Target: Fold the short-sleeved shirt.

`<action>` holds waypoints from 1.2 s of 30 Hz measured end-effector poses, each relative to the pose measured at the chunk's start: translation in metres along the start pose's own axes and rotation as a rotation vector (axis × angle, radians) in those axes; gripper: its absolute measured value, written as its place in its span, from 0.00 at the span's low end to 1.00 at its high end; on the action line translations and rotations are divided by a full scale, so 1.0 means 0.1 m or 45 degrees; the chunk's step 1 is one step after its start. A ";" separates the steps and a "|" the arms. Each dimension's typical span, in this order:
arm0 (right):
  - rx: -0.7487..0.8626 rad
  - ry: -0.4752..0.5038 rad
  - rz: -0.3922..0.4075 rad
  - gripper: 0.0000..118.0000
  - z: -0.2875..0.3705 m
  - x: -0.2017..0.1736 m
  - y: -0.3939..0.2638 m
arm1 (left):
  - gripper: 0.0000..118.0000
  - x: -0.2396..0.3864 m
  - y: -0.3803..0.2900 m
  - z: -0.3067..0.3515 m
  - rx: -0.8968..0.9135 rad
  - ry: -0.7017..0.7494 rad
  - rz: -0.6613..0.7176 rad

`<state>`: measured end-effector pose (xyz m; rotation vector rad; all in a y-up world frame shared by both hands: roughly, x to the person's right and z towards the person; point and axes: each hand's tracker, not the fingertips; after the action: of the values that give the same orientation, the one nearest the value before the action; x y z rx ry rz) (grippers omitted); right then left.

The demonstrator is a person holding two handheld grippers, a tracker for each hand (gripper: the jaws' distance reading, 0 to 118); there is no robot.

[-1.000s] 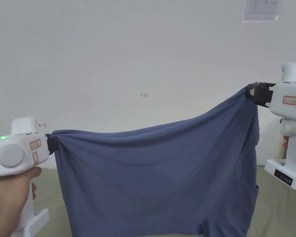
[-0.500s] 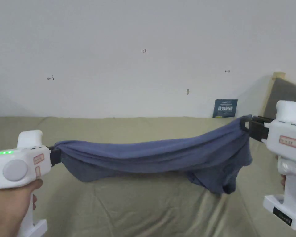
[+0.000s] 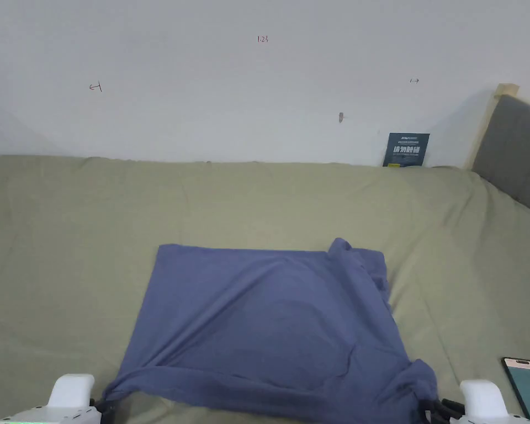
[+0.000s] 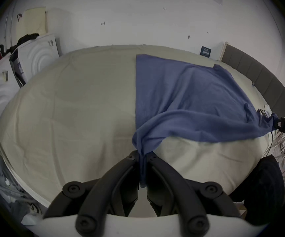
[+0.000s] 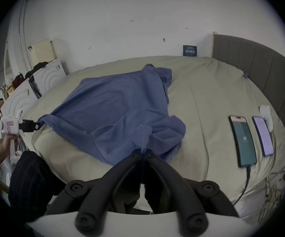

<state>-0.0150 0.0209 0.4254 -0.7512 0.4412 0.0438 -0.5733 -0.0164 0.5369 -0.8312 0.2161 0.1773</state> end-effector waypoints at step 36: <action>0.054 -0.076 -0.086 0.00 0.55 -0.52 -0.01 | 0.88 -0.22 0.21 -0.01 -0.052 -0.035 -0.099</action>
<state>-0.0420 0.0630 0.4820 -0.7207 0.3585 -0.0062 -0.5992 -0.0048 0.5270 -0.8758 0.1542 0.1203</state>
